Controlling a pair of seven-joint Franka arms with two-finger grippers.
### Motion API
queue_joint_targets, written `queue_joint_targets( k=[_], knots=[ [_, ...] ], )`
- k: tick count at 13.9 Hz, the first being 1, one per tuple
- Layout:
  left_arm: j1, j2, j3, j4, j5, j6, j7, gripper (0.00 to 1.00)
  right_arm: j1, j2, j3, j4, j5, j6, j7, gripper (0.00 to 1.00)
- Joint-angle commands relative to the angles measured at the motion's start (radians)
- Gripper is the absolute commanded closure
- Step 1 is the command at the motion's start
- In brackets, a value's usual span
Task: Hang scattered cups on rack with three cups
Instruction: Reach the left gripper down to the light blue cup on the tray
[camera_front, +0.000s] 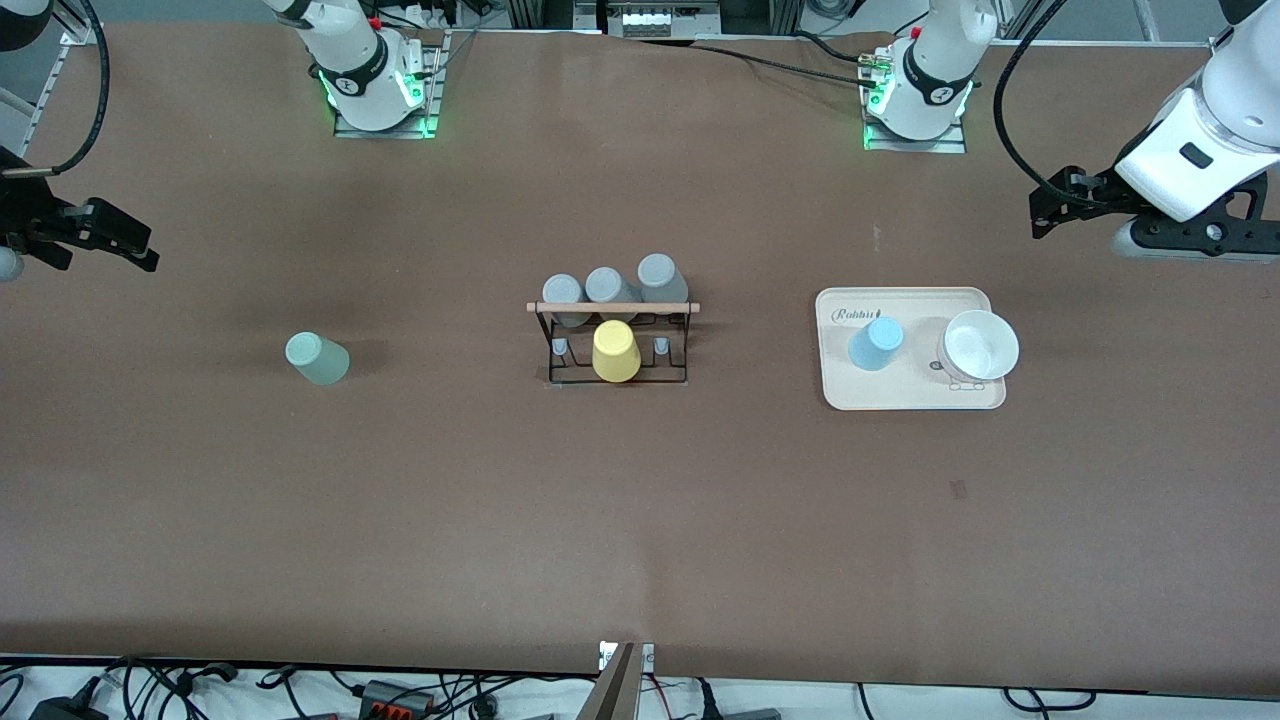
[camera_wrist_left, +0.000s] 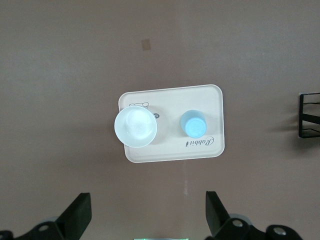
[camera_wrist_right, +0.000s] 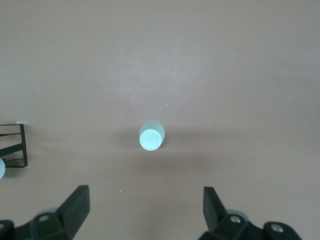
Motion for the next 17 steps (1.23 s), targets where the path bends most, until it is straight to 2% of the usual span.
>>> queue_joint_targets(
  k=[1, 8, 10, 12, 14, 15, 17],
  knots=[
    [0.007, 0.013, -0.006, 0.032, 0.003, -0.025, 0.018, 0.0, 0.009, -0.015, -0.002, -0.012, -0.014, -0.008, 0.006, 0.0],
    [-0.005, 0.022, -0.006, 0.032, 0.009, -0.023, 0.012, 0.0, 0.01, -0.014, -0.002, -0.007, -0.014, -0.014, 0.005, 0.0],
    [-0.004, 0.035, -0.006, 0.032, -0.011, -0.054, 0.005, 0.0, 0.01, -0.012, 0.0, -0.007, -0.014, -0.009, 0.005, 0.0],
    [-0.007, 0.061, -0.006, 0.027, -0.087, -0.081, 0.003, 0.0, 0.01, -0.009, 0.0, -0.006, -0.014, -0.005, 0.006, 0.0],
    [-0.027, 0.094, -0.03, 0.007, -0.103, -0.12, 0.012, 0.0, 0.01, -0.008, 0.001, -0.007, -0.014, -0.003, 0.006, 0.0],
    [-0.03, 0.114, -0.043, -0.016, -0.097, -0.088, 0.011, 0.0, 0.01, -0.007, 0.001, -0.007, -0.014, -0.003, 0.006, 0.0],
    [-0.03, 0.111, -0.076, -0.155, -0.089, 0.118, 0.003, 0.0, 0.01, 0.0, 0.001, -0.007, -0.014, -0.002, 0.006, 0.0]
  ],
)
